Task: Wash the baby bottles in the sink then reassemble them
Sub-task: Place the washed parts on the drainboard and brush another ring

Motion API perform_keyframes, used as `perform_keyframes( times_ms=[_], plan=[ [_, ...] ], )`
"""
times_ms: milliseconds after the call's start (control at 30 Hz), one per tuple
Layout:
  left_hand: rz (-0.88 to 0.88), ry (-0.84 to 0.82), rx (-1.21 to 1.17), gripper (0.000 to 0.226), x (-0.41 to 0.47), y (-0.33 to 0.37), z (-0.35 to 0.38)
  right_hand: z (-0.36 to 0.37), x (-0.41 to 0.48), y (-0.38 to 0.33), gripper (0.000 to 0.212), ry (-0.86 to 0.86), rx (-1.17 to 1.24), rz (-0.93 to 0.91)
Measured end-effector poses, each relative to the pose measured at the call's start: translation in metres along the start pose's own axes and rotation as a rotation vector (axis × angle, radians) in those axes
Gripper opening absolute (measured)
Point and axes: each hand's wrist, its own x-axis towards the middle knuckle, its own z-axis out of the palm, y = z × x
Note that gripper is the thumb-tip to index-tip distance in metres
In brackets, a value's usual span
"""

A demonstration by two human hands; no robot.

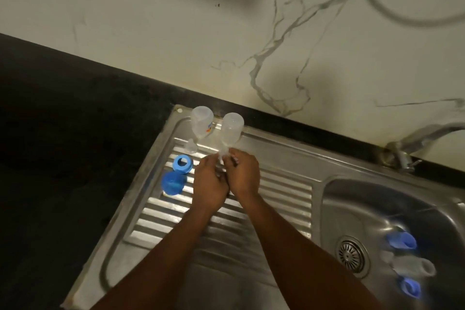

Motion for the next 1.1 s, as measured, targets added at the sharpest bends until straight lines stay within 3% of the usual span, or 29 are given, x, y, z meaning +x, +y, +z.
perform_keyframes(
  times_ms=[100,233,400,533,667,800,967,1033,1100],
  plan=[
    [0.019,-0.001,0.078,0.041,0.0,-0.003,0.003,0.007,0.002,0.008,0.045,-0.024,-0.021,-0.021],
    [0.017,0.0,0.108,0.038,0.001,-0.003,0.005,0.0,0.003,0.004,0.019,-0.059,-0.023,-0.061],
    [0.003,0.02,0.104,0.038,-0.004,0.003,0.006,-0.008,0.004,0.007,0.008,-0.062,0.018,-0.113],
    [-0.015,0.064,0.144,0.041,-0.022,0.013,0.014,-0.028,-0.008,0.026,0.025,-0.064,0.034,-0.156],
    [0.19,0.02,0.237,0.033,-0.054,0.04,0.038,-0.075,-0.027,0.07,0.029,-0.056,-0.032,-0.243],
    [0.47,-0.151,0.246,0.032,-0.086,0.077,0.092,-0.144,-0.04,0.13,0.029,-0.012,-0.016,-0.297],
    [0.551,-0.318,0.346,0.024,-0.134,0.111,0.174,-0.222,-0.059,0.238,0.027,0.105,-0.049,-0.202],
    [0.502,-0.379,0.406,0.026,-0.154,0.113,0.201,-0.237,-0.07,0.283,0.032,-0.067,-0.136,-0.048],
    [0.434,-0.447,0.453,0.03,-0.175,0.109,0.222,-0.239,-0.084,0.326,0.041,-0.412,-0.274,0.064]
  ],
)
